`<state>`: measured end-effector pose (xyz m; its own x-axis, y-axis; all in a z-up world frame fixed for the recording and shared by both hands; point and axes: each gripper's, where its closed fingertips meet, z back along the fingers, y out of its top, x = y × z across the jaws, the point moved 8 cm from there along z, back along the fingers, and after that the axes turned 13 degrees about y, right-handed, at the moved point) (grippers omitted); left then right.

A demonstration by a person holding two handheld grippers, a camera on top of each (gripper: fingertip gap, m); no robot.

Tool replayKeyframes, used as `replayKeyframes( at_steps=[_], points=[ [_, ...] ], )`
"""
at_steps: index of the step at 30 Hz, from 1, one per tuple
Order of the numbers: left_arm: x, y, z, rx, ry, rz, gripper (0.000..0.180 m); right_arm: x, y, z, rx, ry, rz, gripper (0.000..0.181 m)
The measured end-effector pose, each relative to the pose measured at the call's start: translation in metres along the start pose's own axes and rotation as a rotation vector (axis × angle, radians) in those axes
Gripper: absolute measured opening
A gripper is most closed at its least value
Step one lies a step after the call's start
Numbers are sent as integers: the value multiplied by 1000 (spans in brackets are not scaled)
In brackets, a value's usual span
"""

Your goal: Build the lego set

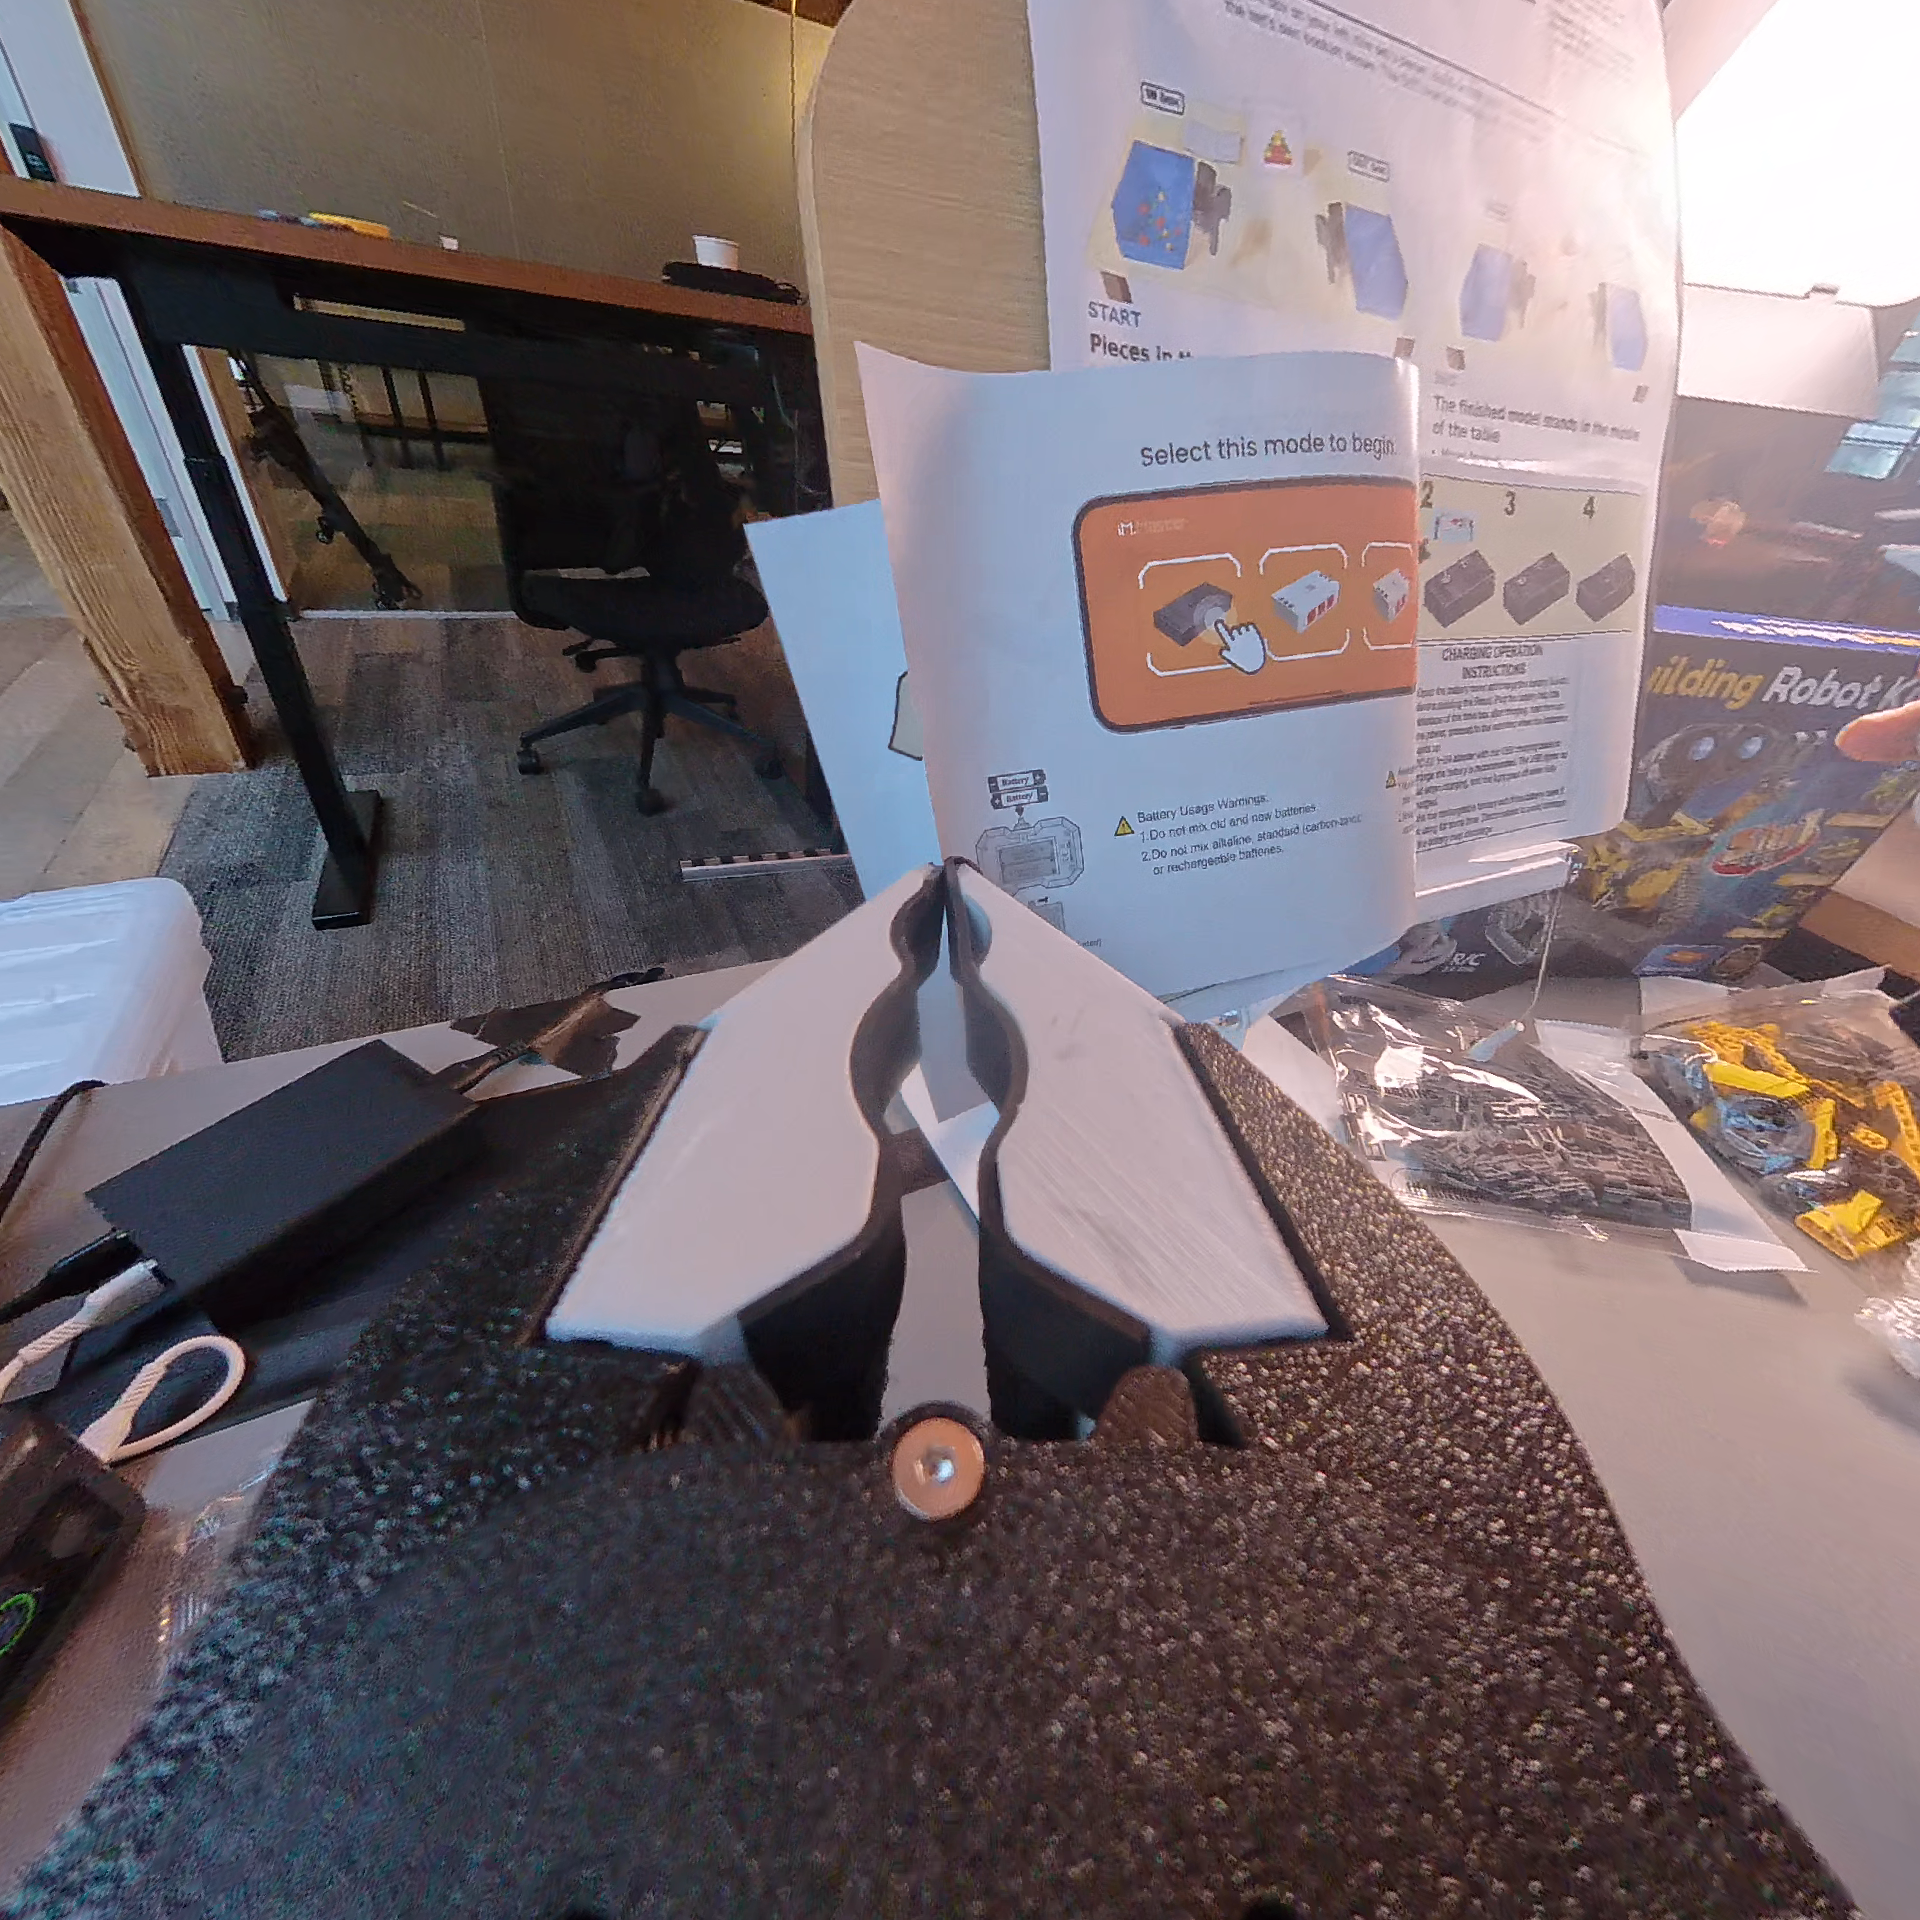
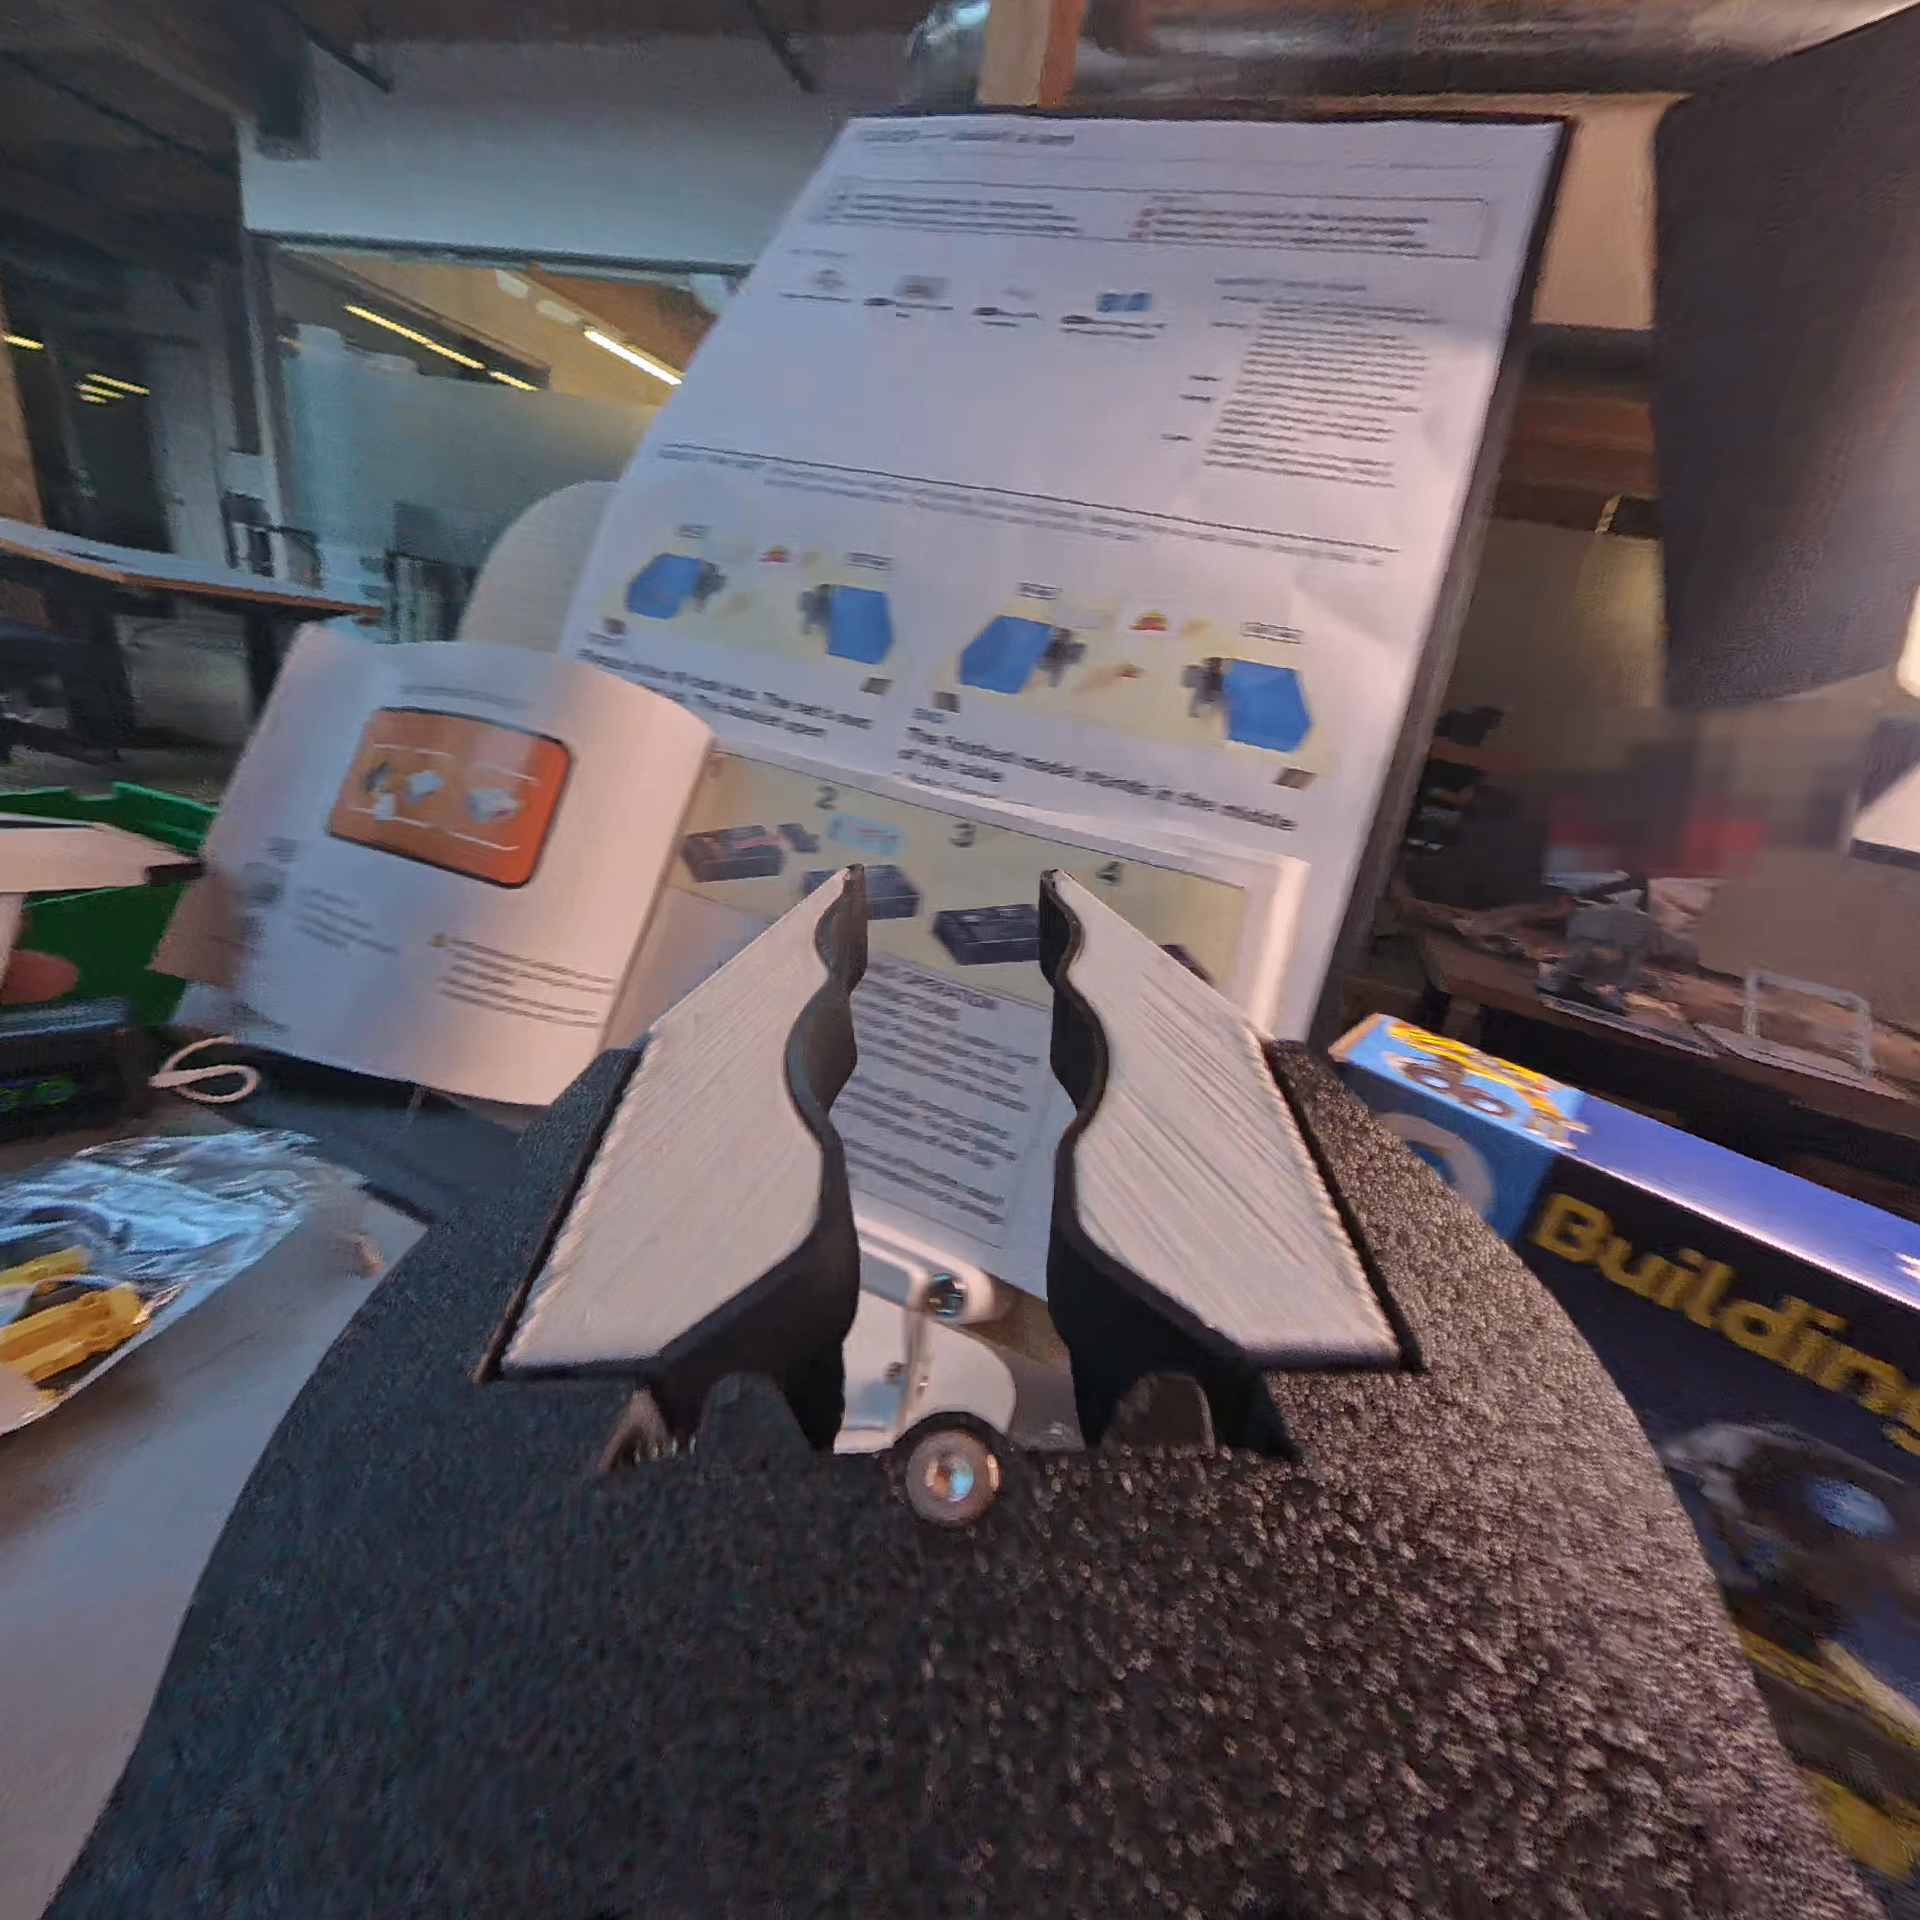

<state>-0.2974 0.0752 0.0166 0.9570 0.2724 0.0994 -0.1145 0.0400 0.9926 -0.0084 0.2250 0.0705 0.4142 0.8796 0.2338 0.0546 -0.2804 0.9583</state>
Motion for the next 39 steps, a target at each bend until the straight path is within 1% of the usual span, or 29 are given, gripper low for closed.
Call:
replayKeyframes(
  at_steps=[2, 5, 8, 11, 13, 14, 19, 22, 24, 27, 30, 31, 34, 35, 37, 39],
  points=[
    [-4, 0, 1, 3, 14, 1, 0, -30, -10, -20, -37, 103, -15, 32],
    [-9, 0, 1, 10, 24, 10, 0, -72, -39, -53, -153, 199, 22, 24],
    [-14, 2, 3, 26, 43, 20, 0, -94, -61, -80, -209, 242, 7, 0],
    [-22, 4, 5, 54, 74, 44, 0, -102, -72, -96, -251, 235, -30, 0],
    [-24, 7, 6, 74, 78, 62, 0, -106, -78, -103, -307, 236, -4, 0],
    [-24, 9, 7, 85, 83, 65, 0, -108, -78, -104, -306, 224, -1, 0],
    [-15, 19, 14, 158, 174, -12, 4, -106, -74, -108, -366, 230, -18, 0],
    [-3, 25, 17, 200, 161, -43, 4, -105, -75, -109, -357, 242, -39, 0],
    [15, 24, 13, 203, 49, -30, 5, -105, -75, -108, -359, 256, -41, 0],
    [51, 12, -8, 162, -89, -50, 8, -104, -75, -108, -363, 268, -48, 0],
    [68, -3, -33, 160, -38, -151, 6, -104, -75, -107, -360, 273, -52, 0],
    [68, -5, -40, 158, -8, -156, 5, -104, -75, -106, -357, 276, -50, 0],
    [65, -15, -55, 130, 36, -83, 0, -104, -74, -102, -346, 322, -24, 0],
    [64, -21, -58, 98, 37, -79, 0, -104, -73, -100, -341, 366, -6, 0],
    [62, -24, -58, 87, 48, -101, 0, -105, -67, -94, -316, 435, 21, 0],
    [63, -23, -57, 68, 56, -110, 0, -99, -58, -90, -272, 415, 28, 0]
  ],
)
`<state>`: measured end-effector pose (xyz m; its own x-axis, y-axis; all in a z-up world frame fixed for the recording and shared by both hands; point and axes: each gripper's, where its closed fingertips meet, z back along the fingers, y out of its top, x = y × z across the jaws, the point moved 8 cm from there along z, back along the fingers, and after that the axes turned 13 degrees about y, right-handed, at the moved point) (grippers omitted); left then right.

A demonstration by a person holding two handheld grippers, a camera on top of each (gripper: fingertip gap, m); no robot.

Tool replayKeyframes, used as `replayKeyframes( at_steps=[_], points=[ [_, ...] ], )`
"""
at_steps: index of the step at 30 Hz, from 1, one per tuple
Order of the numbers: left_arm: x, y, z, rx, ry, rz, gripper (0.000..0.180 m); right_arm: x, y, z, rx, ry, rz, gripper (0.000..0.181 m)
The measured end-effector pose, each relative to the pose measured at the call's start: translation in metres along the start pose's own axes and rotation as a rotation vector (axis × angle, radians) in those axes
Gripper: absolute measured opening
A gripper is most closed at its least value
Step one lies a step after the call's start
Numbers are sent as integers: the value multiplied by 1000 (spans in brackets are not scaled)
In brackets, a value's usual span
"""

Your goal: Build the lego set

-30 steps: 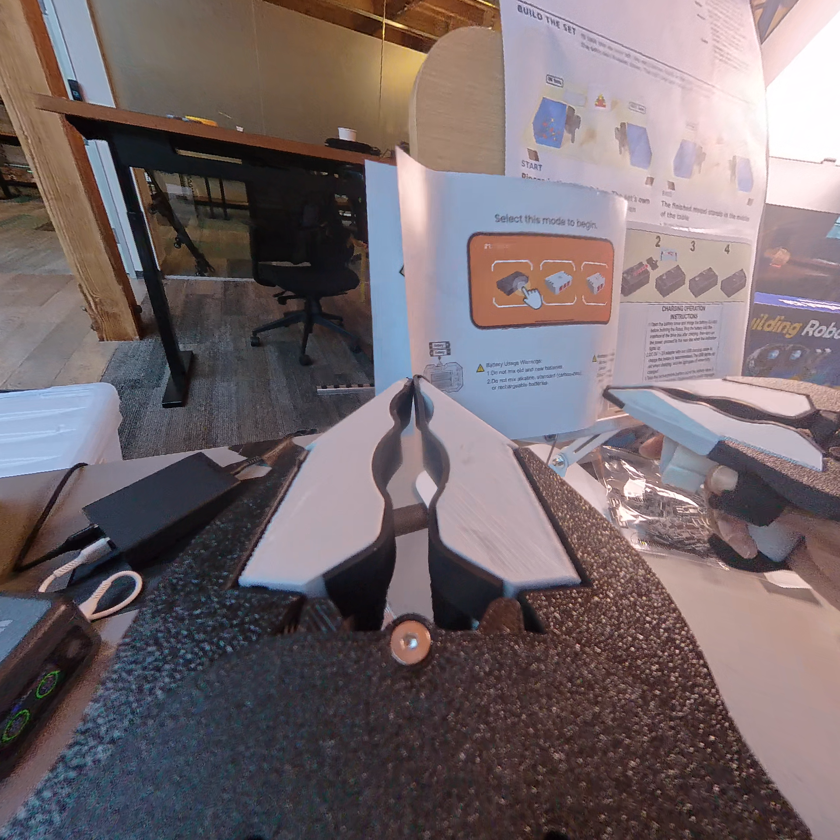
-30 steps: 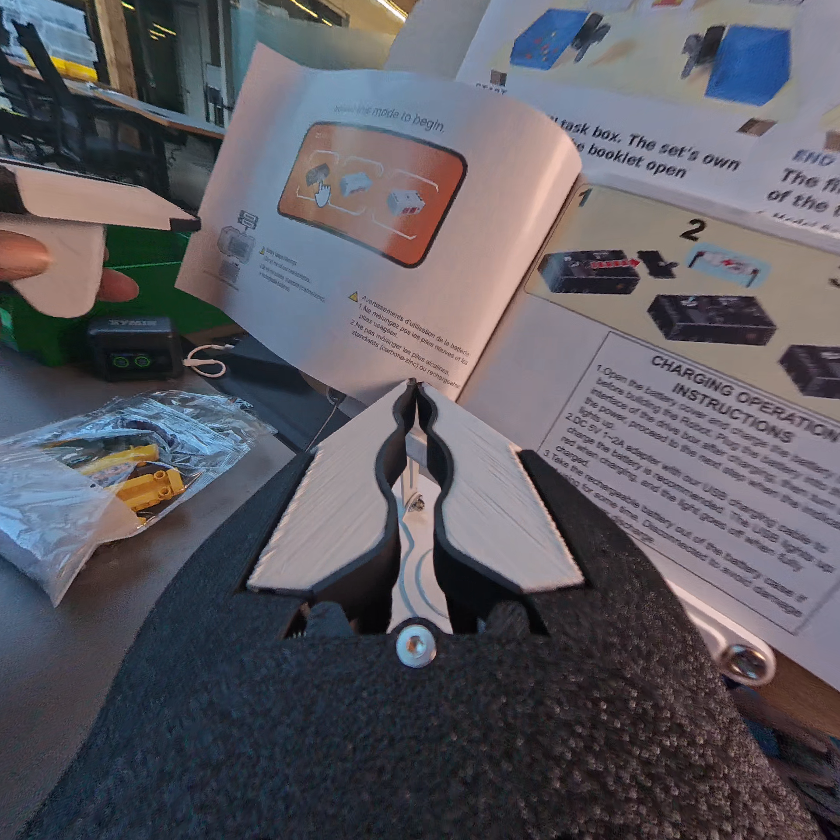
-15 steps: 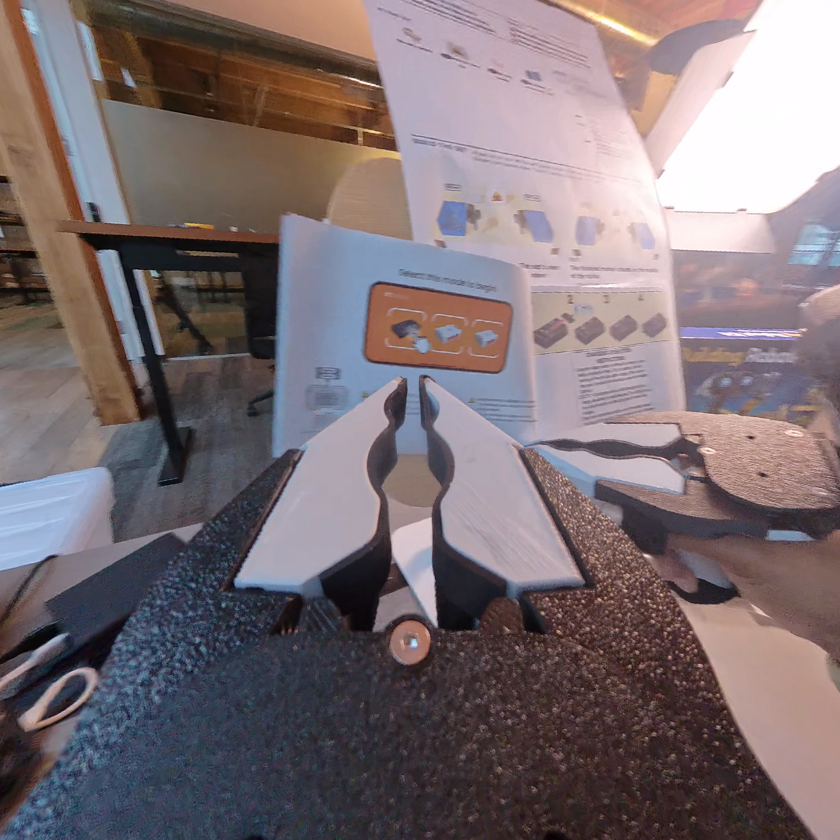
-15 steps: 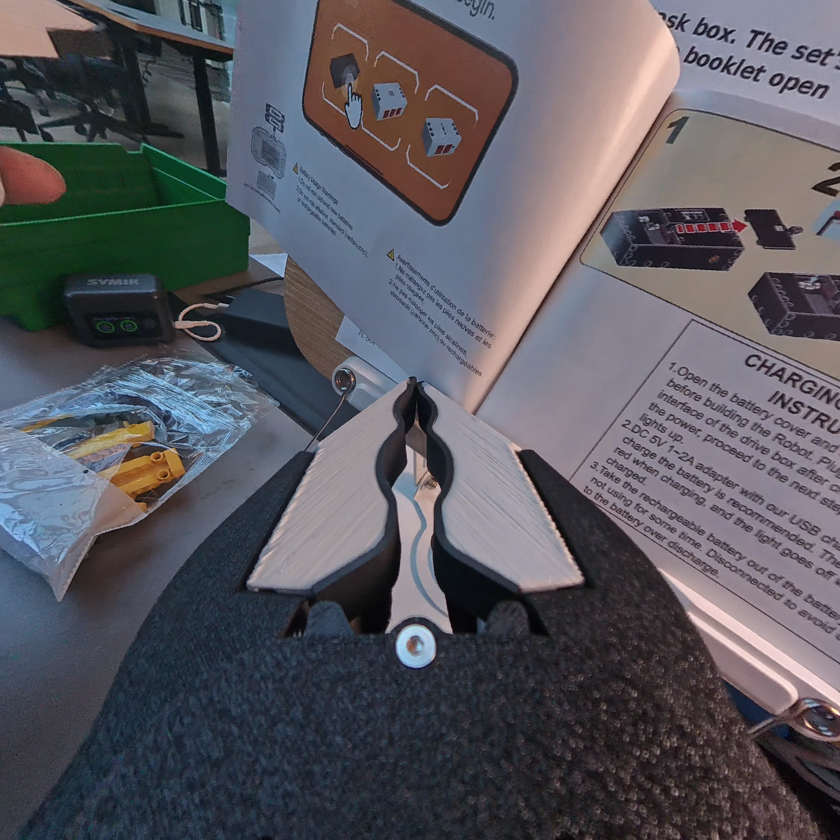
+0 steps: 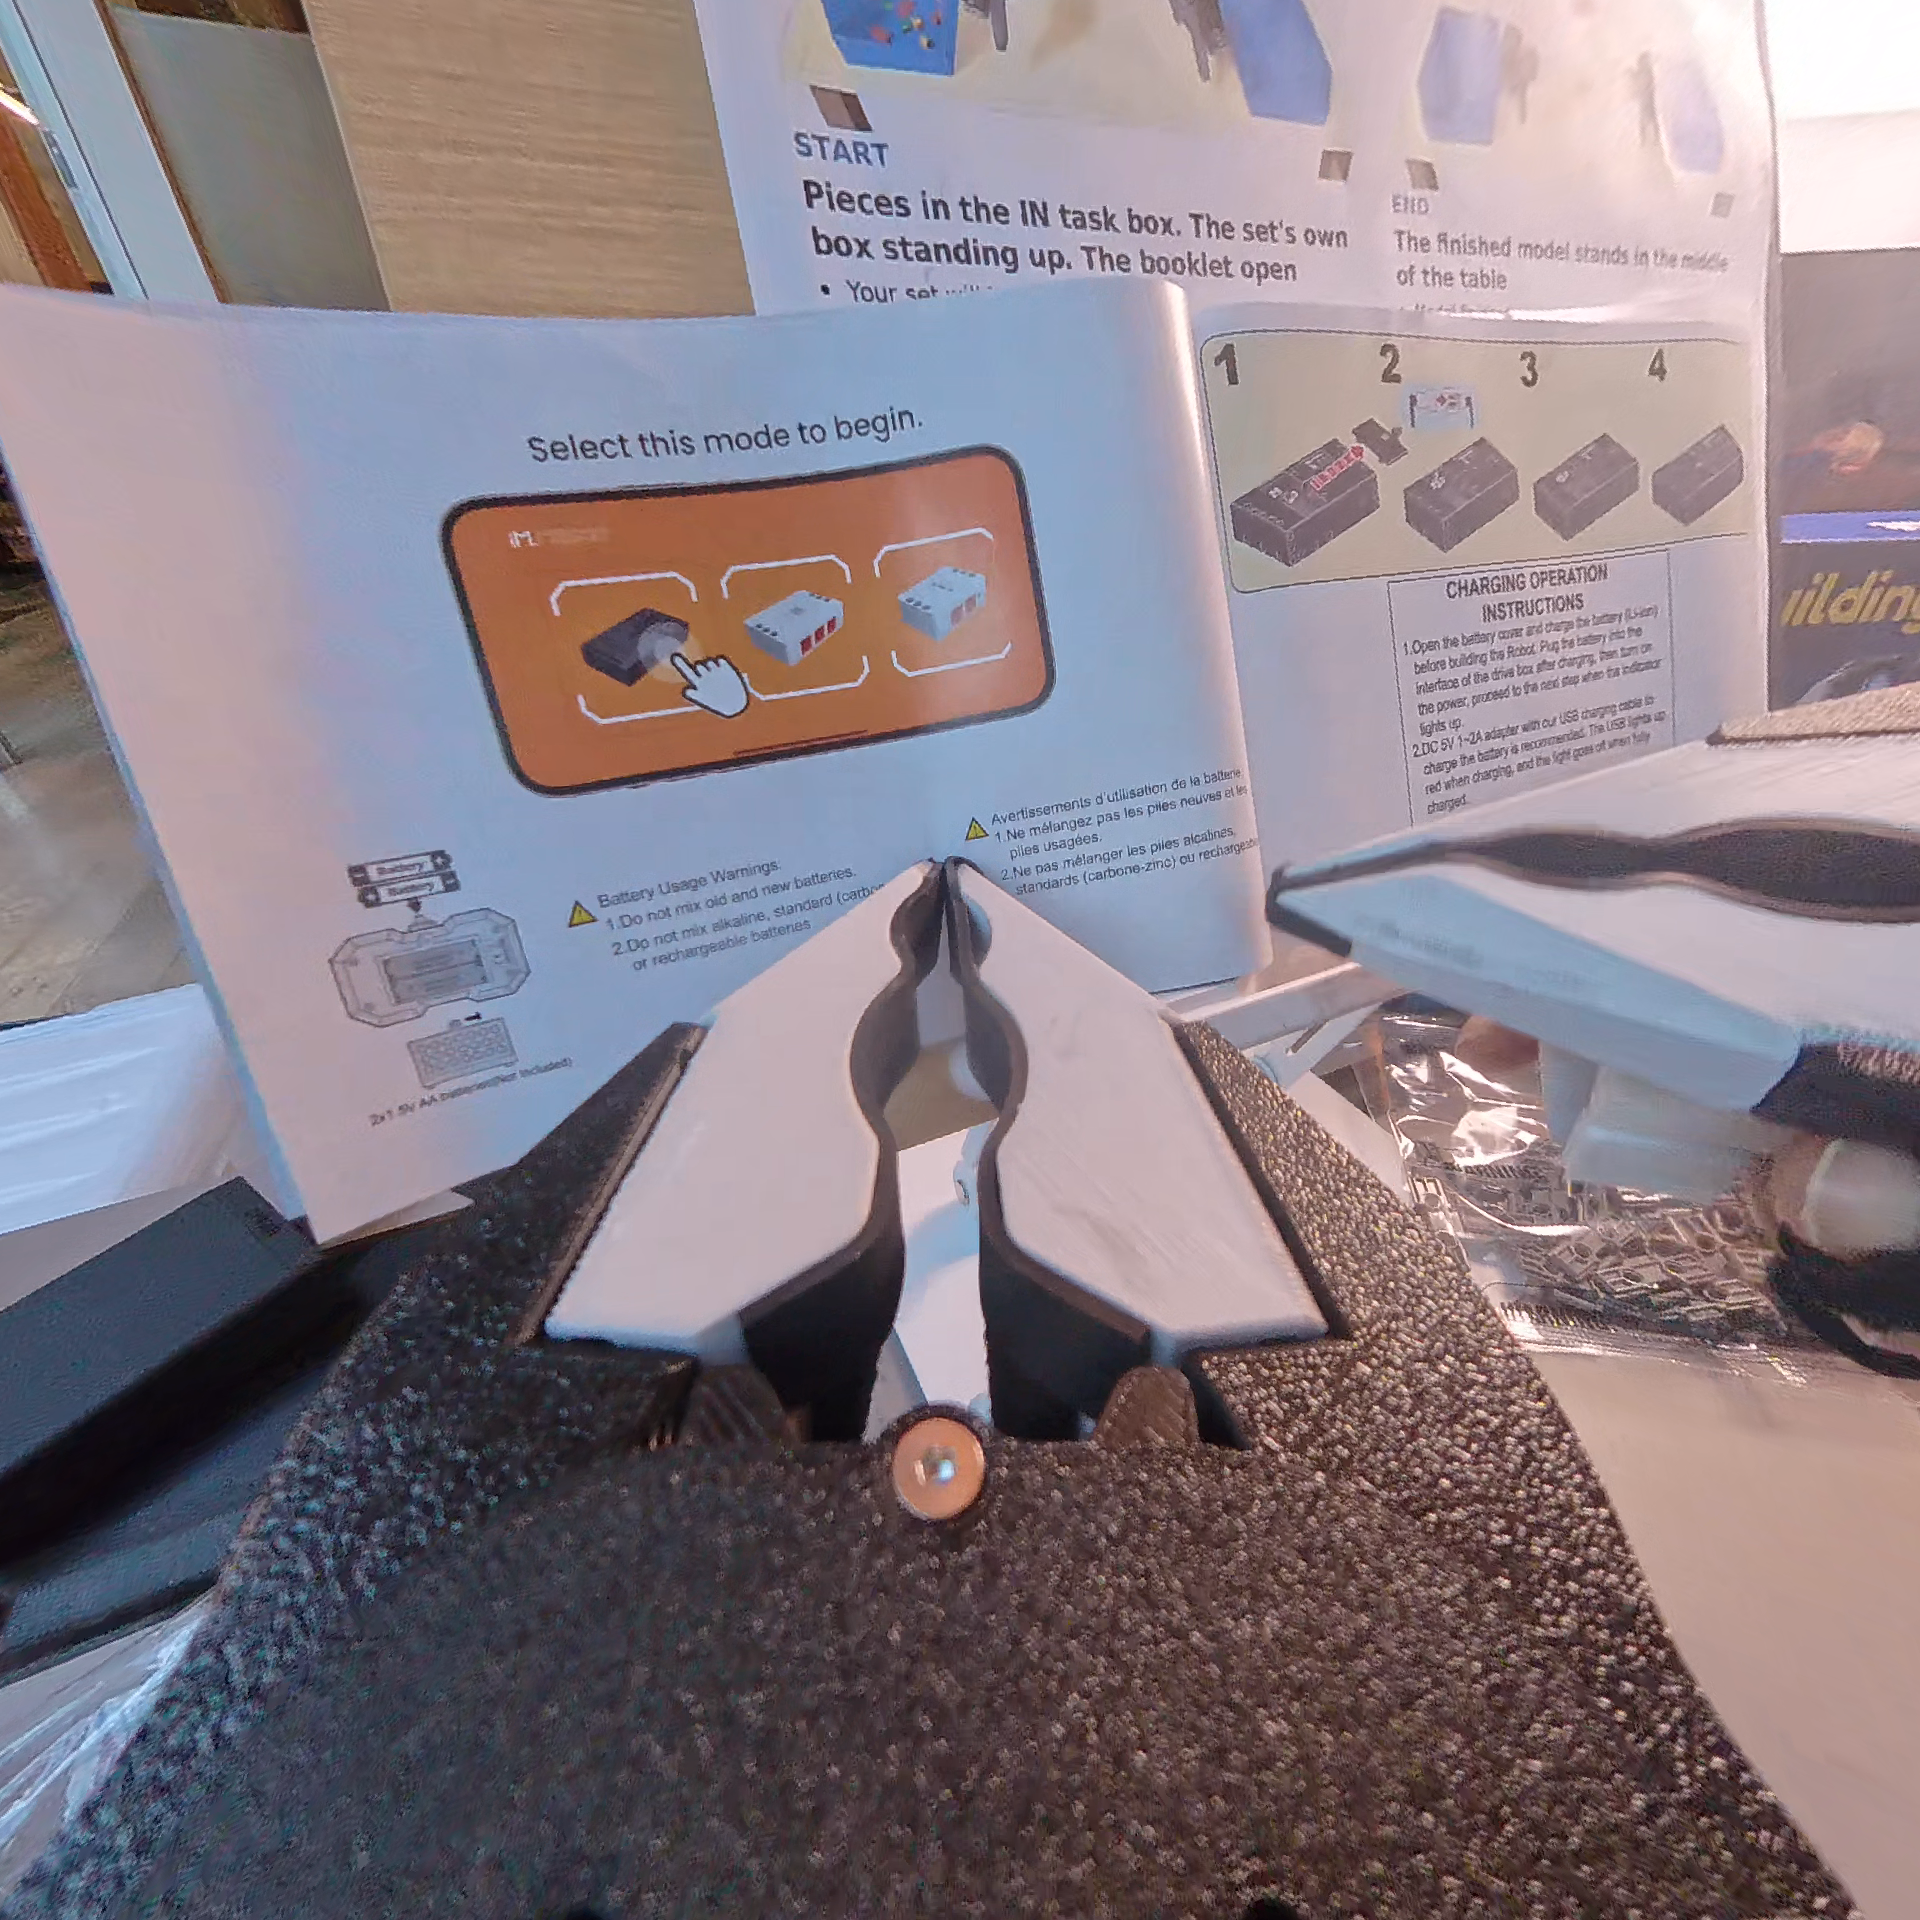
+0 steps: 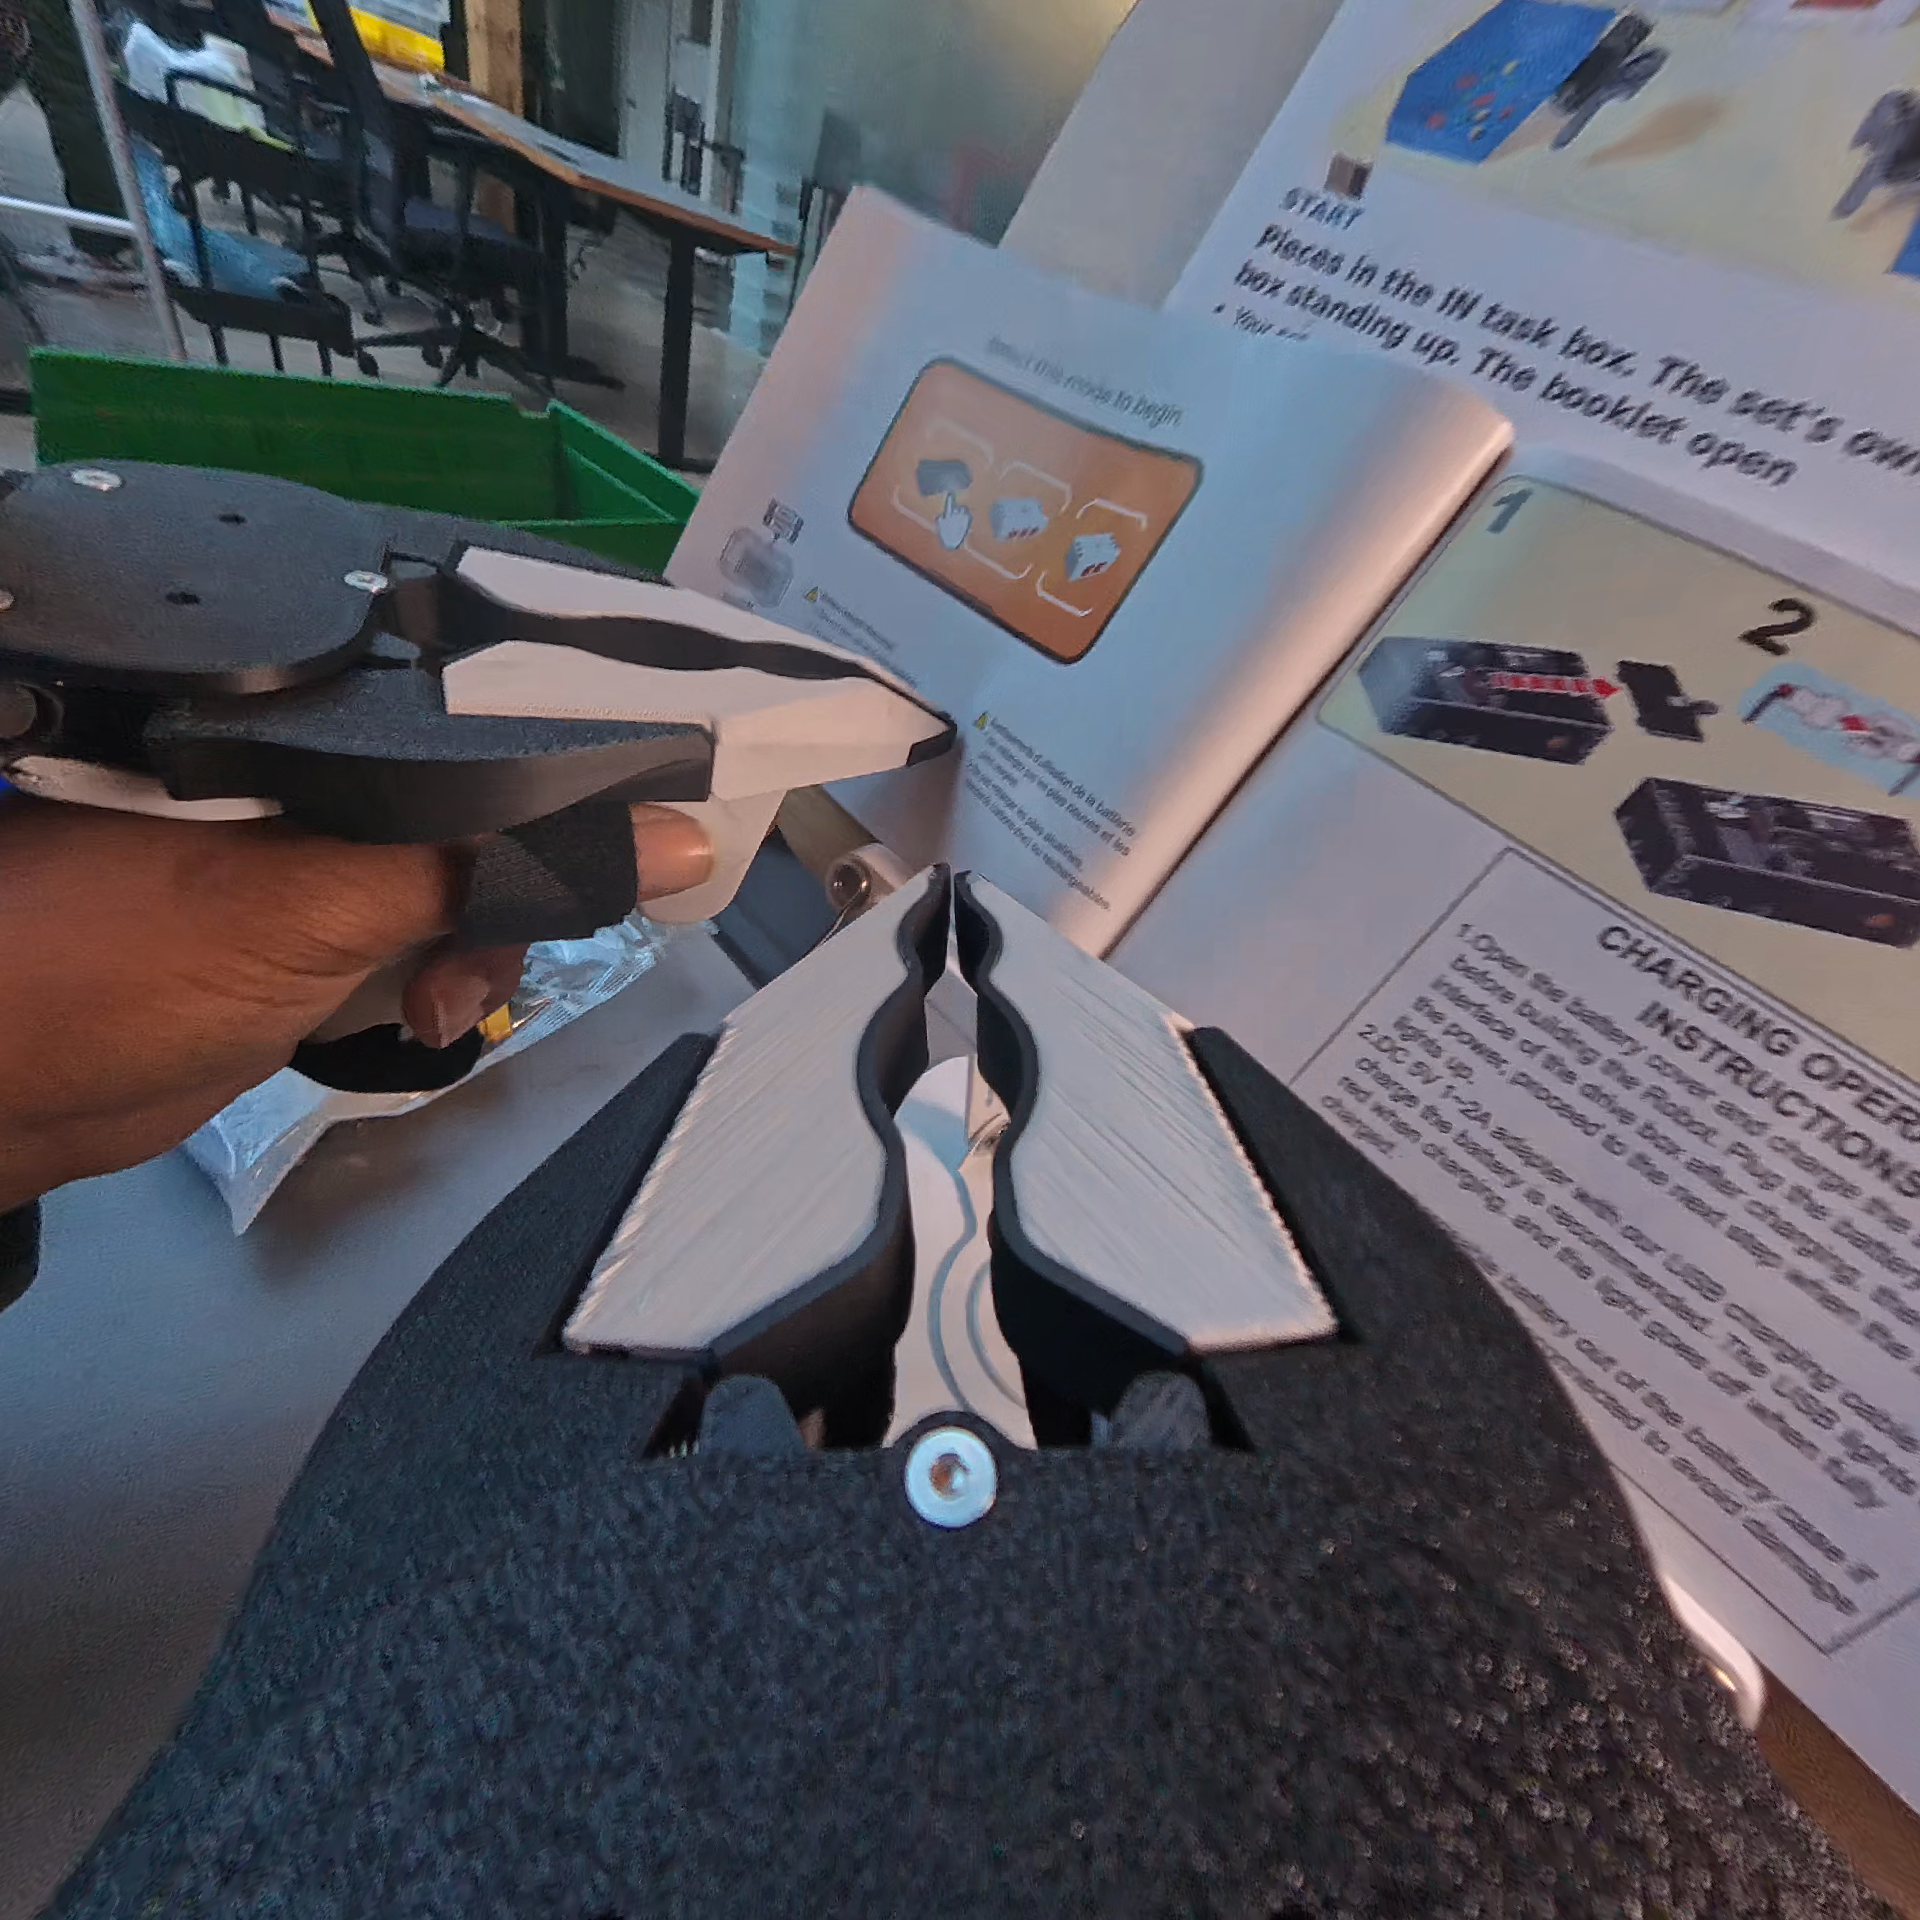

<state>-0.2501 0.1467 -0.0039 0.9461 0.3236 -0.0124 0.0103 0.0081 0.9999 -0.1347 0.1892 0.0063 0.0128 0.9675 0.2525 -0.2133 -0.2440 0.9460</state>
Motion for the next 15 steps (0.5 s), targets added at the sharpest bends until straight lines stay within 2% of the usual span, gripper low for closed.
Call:
replayKeyframes(
  at_steps=[4, 12, 15],
  points=[
    [0, 0, 0, -4, 1, -7, 0, 13, 4, 10, 58, -127, -45, 1],
    [-2, 4, 3, -15, 5, -6, 0, 8, -14, -7, -74, -195, 11, 0],
    [4, 13, 9, 40, -18, -13, 1, 5, -16, -10, -94, -207, 19, 0]
  ],
)
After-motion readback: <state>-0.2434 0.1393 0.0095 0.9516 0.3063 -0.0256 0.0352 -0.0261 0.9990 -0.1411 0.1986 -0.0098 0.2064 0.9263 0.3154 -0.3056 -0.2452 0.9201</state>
